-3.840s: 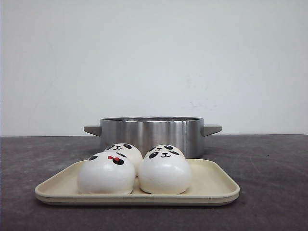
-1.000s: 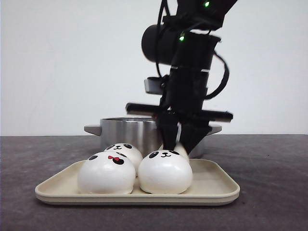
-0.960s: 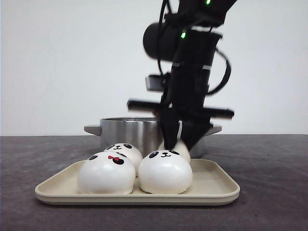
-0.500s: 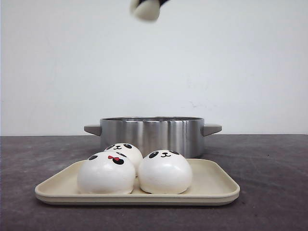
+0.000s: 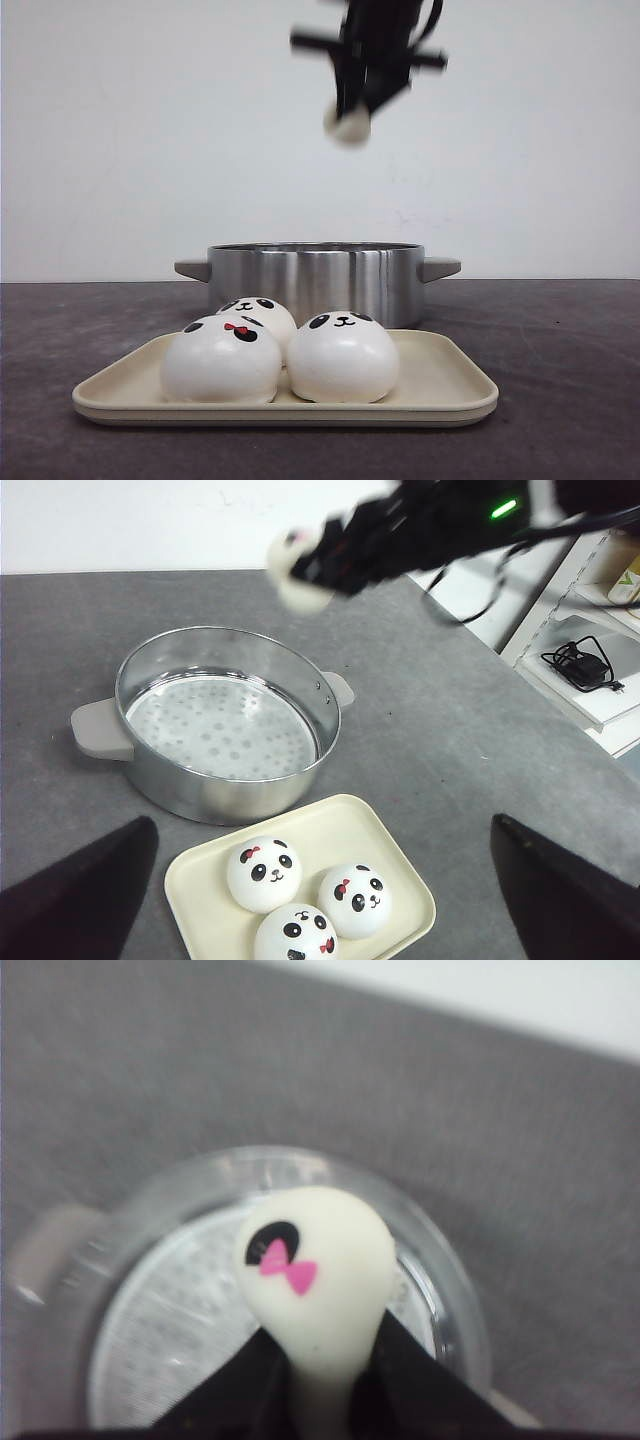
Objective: Steam buns
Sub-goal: 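Lift the bun with the right gripper and release it into the steamer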
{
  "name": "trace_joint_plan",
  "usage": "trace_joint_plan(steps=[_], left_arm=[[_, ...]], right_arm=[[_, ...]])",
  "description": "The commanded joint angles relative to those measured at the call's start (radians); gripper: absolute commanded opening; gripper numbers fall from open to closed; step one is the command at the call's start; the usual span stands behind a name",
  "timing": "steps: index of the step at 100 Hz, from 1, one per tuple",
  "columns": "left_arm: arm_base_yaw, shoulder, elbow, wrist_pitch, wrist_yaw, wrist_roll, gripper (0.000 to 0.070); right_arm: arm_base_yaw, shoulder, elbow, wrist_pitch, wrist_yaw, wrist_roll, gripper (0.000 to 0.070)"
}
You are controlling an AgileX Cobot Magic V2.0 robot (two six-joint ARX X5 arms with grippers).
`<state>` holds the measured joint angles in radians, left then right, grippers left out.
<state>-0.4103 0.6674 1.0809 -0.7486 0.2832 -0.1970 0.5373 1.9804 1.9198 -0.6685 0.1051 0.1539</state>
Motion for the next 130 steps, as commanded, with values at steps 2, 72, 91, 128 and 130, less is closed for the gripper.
trace_joint_plan(steps=[2, 72, 91, 128, 130], left_arm=[[-0.004, 0.006, 0.016, 0.009, -0.006, 0.014, 0.0678], [-0.005, 0.005, 0.016, -0.005, -0.006, 0.024, 0.0678], [-0.005, 0.006, 0.016, -0.020, -0.006, 0.025, 0.0678], [-0.005, 0.005, 0.016, -0.024, -0.006, 0.024, 0.0678], [-0.005, 0.005, 0.016, -0.024, -0.005, 0.024, 0.0678]], right_arm=[[0.005, 0.069, 0.016, 0.018, 0.000, -0.010, 0.0005], [-0.006, 0.285, 0.016, 0.085, 0.057, 0.038, 0.0387], [-0.011, 0.284, 0.017, 0.039, 0.061, 0.041, 0.0431], [-0.012, 0.261, 0.227, -0.122, 0.061, 0.044, 0.0432], [-0.012, 0.261, 0.250, -0.142, 0.061, 0.044, 0.0432]])
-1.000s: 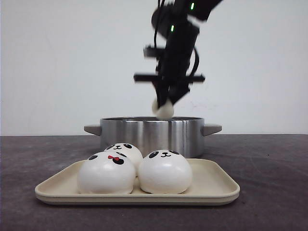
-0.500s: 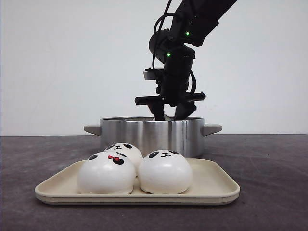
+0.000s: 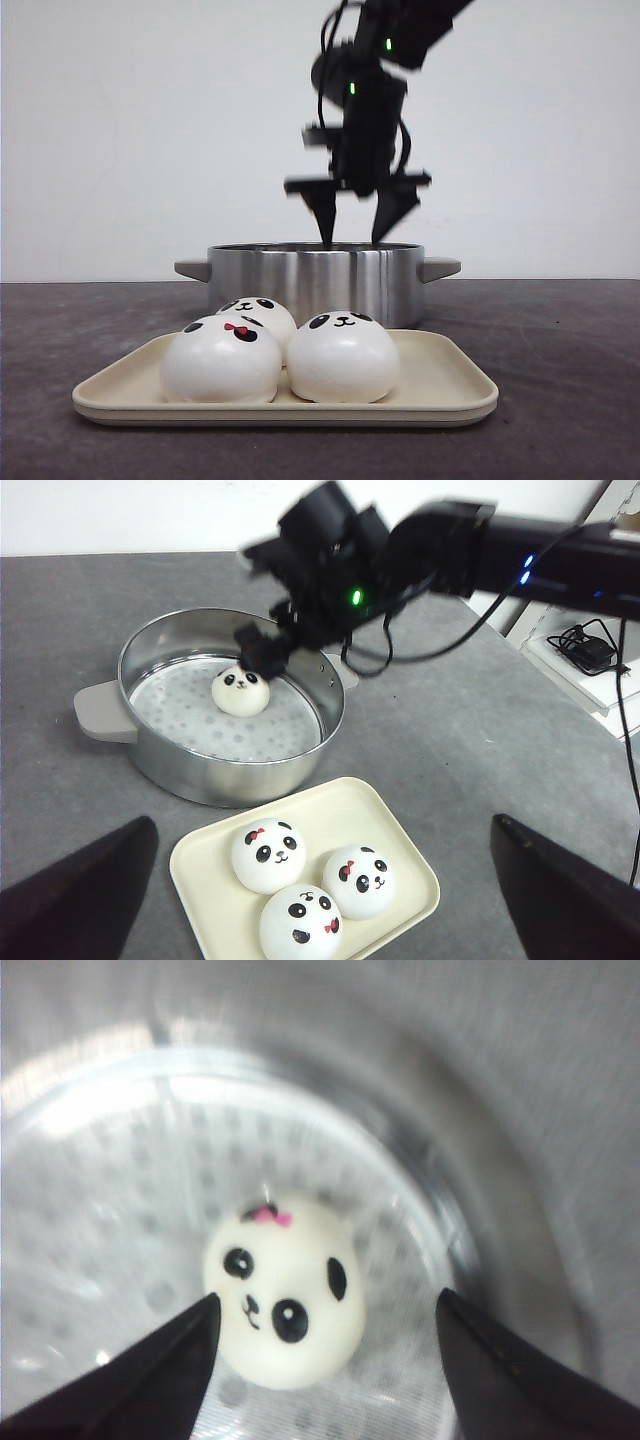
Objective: Steam buns
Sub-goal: 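Lift the bun with the right gripper and release it into the steamer, then lower the left gripper onto the red-bow bun farthest back and grasp it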
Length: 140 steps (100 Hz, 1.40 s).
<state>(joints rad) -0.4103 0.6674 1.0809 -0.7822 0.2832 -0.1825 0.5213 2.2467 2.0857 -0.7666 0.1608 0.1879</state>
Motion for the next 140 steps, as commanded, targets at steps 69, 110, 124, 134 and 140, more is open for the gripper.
trace_joint_plan(steps=[69, 110, 124, 134, 140], left_arm=[[-0.050, 0.310, 0.016, 0.021, -0.005, -0.125, 0.0665], [-0.135, 0.744, 0.023, 0.180, -0.021, -0.149, 0.0666], [-0.160, 0.853, 0.023, 0.208, -0.040, -0.149, 0.0666], [-0.172, 0.911, 0.024, 0.240, -0.048, -0.151, 0.0666], [-0.179, 0.937, 0.024, 0.264, -0.058, -0.153, 0.0666]], right_arm=[[0.398, -0.456, 0.482, -0.333, 0.137, -0.179, 0.0017], [0.485, -0.788, 0.482, -0.522, 0.310, -0.137, 0.0017], [0.484, -0.835, 0.482, -0.525, 0.320, -0.146, 0.0017], [0.484, -0.856, 0.482, -0.541, 0.338, -0.145, 0.0017], [0.484, -0.864, 0.482, -0.561, 0.350, -0.141, 0.0017]])
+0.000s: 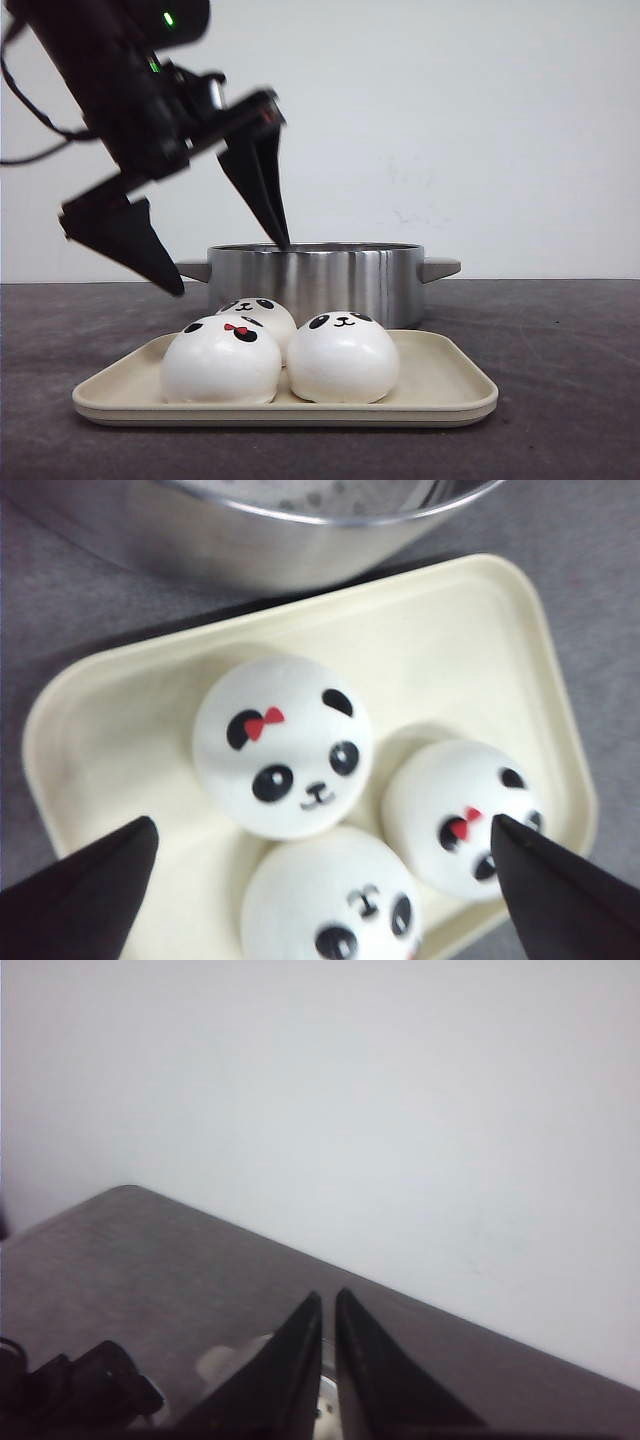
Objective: Steam buns
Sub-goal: 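Lower the left gripper onto the red-bow bun farthest back and grasp it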
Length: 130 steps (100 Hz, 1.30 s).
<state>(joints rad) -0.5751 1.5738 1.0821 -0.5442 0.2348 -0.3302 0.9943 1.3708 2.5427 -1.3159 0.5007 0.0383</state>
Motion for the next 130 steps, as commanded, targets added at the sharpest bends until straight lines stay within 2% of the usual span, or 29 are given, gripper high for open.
trace_joint_plan(steps=[1, 25, 72, 92, 114, 130], left_arm=[[-0.015, 0.034, 0.023, 0.031, -0.010, -0.005, 0.0666], [-0.040, 0.096, 0.023, 0.104, -0.061, -0.023, 0.0666], [-0.049, 0.164, 0.023, 0.089, -0.137, -0.030, 0.0657], [-0.048, 0.166, 0.023, 0.092, -0.142, -0.030, 0.0554], [-0.048, 0.185, 0.023, 0.089, -0.151, -0.030, 0.0535], [-0.048, 0.188, 0.023, 0.091, -0.162, -0.030, 0.0341]], right_arm=[[0.011, 0.012, 0.025, -0.015, 0.011, 0.009, 0.0017], [0.011, 0.007, 0.025, -0.087, 0.026, 0.050, 0.0017], [0.011, 0.007, 0.025, -0.085, 0.024, 0.083, 0.0017], [0.011, 0.007, 0.025, -0.093, 0.024, 0.089, 0.0017], [0.011, 0.007, 0.025, -0.093, 0.024, 0.095, 0.0017], [0.011, 0.007, 0.025, -0.099, 0.024, 0.107, 0.0017]])
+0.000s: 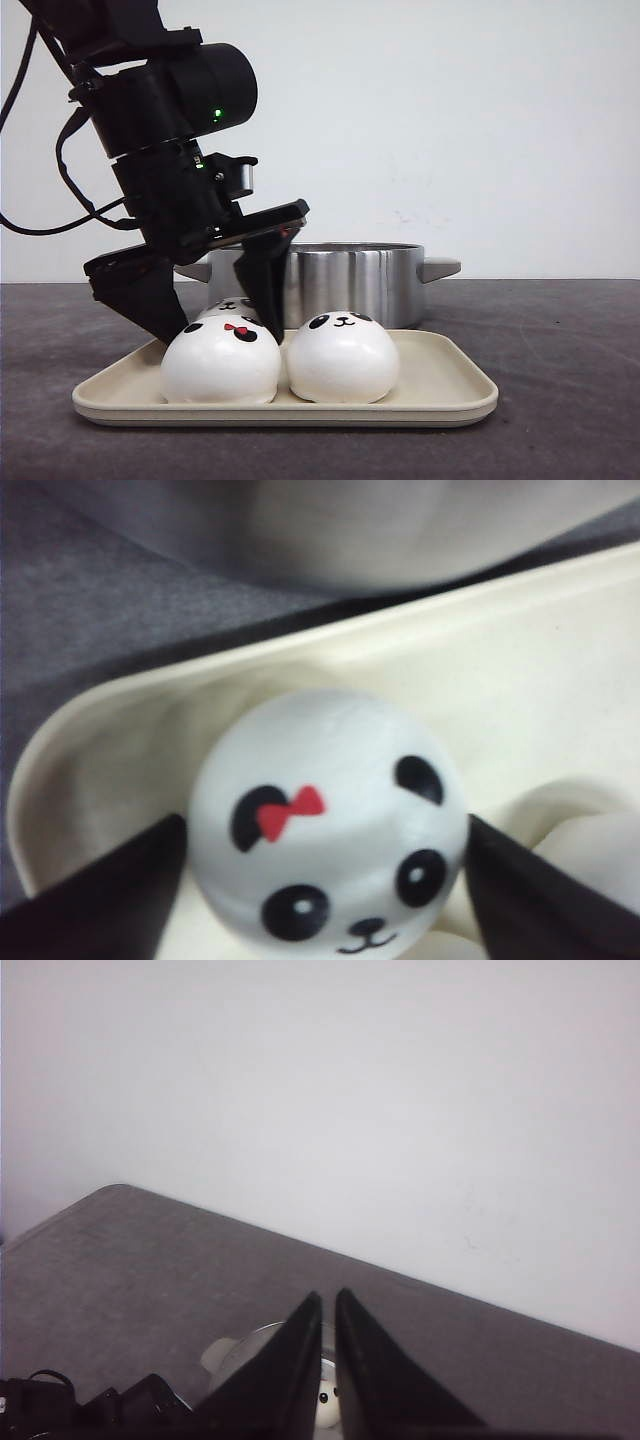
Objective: Steam buns
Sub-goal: 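Lower the left gripper onto the red-bow bun farthest back and grasp it, then carry the bun with the left gripper and drop it into the steamer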
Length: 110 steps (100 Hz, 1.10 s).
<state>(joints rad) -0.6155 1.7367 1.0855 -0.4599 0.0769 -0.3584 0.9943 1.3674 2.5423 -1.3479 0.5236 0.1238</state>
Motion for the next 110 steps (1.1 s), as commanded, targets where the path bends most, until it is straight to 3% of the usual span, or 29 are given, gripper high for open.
trace_joint_plan(steps=[1, 14, 22, 32, 79, 93, 110], left_arm=[[-0.007, 0.026, 0.019, 0.007, -0.005, -0.002, 0.0338], [-0.007, 0.026, 0.019, 0.010, -0.036, -0.001, 0.0318], [-0.007, 0.026, 0.019, 0.008, -0.050, 0.003, 0.0199], [-0.007, 0.026, 0.019, 0.008, -0.052, 0.006, 0.0000], [-0.026, -0.246, 0.064, 0.051, -0.051, 0.006, 0.0000], [-0.023, -0.287, 0.153, 0.085, -0.052, 0.015, 0.0000], [0.009, -0.219, 0.328, 0.049, -0.051, 0.087, 0.0000]], right_arm=[[0.011, 0.010, 0.025, -0.067, 0.001, 0.023, 0.0017], [0.011, 0.010, 0.025, -0.067, 0.001, 0.023, 0.0017], [0.011, 0.010, 0.025, -0.068, 0.001, 0.023, 0.0017], [0.011, 0.010, 0.025, -0.068, 0.001, 0.023, 0.0017], [0.011, 0.010, 0.025, -0.069, 0.001, 0.022, 0.0017], [0.011, 0.010, 0.025, -0.069, 0.000, 0.020, 0.0017], [0.011, 0.010, 0.025, -0.069, 0.000, 0.011, 0.0017]])
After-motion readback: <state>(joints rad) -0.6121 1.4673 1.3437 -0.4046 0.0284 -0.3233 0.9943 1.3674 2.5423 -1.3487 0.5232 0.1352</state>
